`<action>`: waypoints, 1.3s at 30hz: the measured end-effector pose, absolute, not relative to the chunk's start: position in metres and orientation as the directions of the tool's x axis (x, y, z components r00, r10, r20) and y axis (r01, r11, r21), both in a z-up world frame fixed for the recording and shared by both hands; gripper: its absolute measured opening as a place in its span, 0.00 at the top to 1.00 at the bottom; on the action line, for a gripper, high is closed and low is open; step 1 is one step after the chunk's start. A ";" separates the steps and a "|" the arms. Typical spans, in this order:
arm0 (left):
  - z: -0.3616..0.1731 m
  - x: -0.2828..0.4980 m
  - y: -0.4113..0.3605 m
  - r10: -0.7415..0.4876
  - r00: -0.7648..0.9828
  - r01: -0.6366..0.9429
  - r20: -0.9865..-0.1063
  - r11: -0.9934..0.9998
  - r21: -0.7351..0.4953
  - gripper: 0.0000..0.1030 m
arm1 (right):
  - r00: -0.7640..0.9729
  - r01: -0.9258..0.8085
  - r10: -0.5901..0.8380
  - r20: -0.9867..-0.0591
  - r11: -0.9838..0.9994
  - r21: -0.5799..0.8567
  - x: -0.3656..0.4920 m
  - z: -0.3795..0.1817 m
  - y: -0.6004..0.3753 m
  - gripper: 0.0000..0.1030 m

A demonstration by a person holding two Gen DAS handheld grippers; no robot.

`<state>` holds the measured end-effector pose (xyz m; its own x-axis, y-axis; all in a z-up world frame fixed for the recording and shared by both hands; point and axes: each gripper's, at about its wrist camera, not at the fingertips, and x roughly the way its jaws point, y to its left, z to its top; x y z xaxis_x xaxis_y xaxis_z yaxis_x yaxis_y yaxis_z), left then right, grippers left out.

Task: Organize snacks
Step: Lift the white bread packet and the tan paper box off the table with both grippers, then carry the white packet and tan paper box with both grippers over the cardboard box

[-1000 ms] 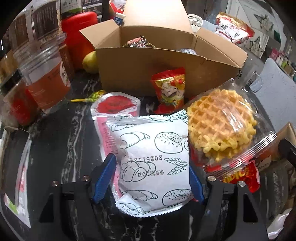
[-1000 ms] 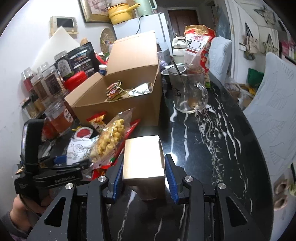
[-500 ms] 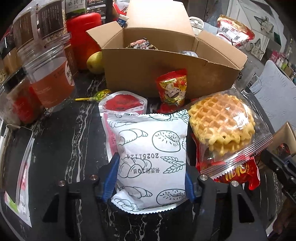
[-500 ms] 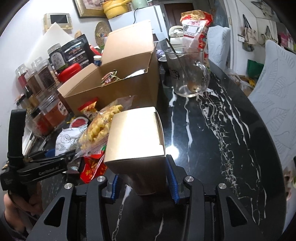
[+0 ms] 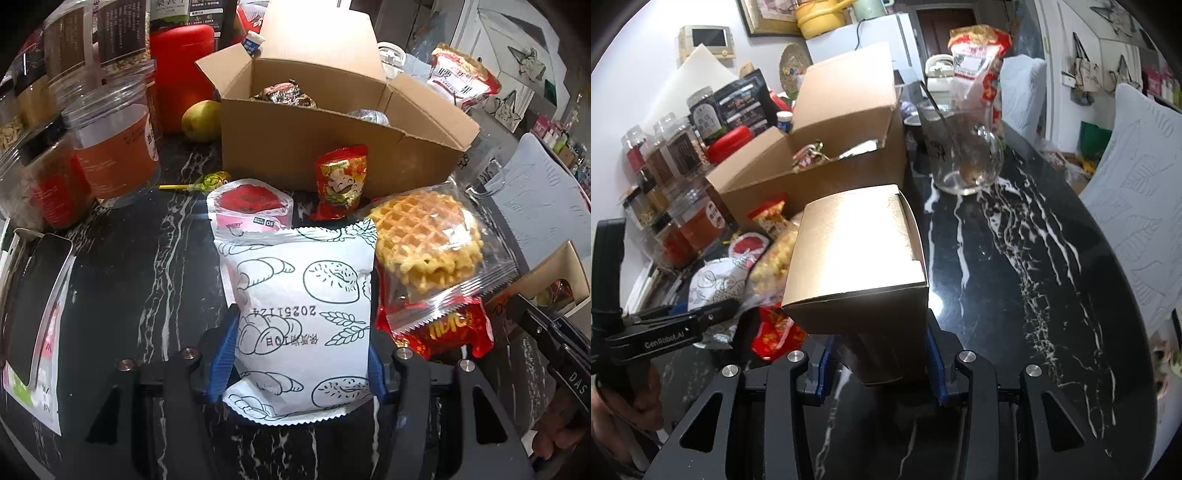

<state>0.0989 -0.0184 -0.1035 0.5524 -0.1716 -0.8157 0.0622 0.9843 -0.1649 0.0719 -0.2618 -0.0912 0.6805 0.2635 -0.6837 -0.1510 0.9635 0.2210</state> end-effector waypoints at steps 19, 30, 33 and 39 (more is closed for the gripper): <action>-0.004 0.080 -0.006 -0.247 0.699 0.154 -0.671 0.968 -0.195 0.44 | 0.704 -0.282 0.371 -0.605 0.929 0.241 0.056 -0.025 -0.238 0.61; 0.035 0.107 -0.007 -0.234 0.774 0.178 -0.589 0.972 -0.153 0.44 | 0.735 -0.364 0.421 -0.532 0.906 0.215 0.096 0.016 -0.219 0.61; 0.042 0.121 -0.007 -0.239 0.788 0.175 -0.567 0.971 -0.166 0.44 | 0.738 -0.381 0.428 -0.521 0.902 0.201 0.111 0.023 -0.214 0.61; 0.050 0.152 -0.009 -0.230 0.802 0.170 -0.552 0.973 -0.157 0.44 | 0.726 -0.405 0.450 -0.519 0.891 0.206 0.150 0.029 -0.207 0.61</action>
<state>0.1522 -0.0095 0.0495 0.8017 -0.2298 -0.5517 0.1704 0.9727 -0.1575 0.1500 -0.2074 0.0290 0.7264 0.4500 -0.5195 -0.4049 0.8910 0.2057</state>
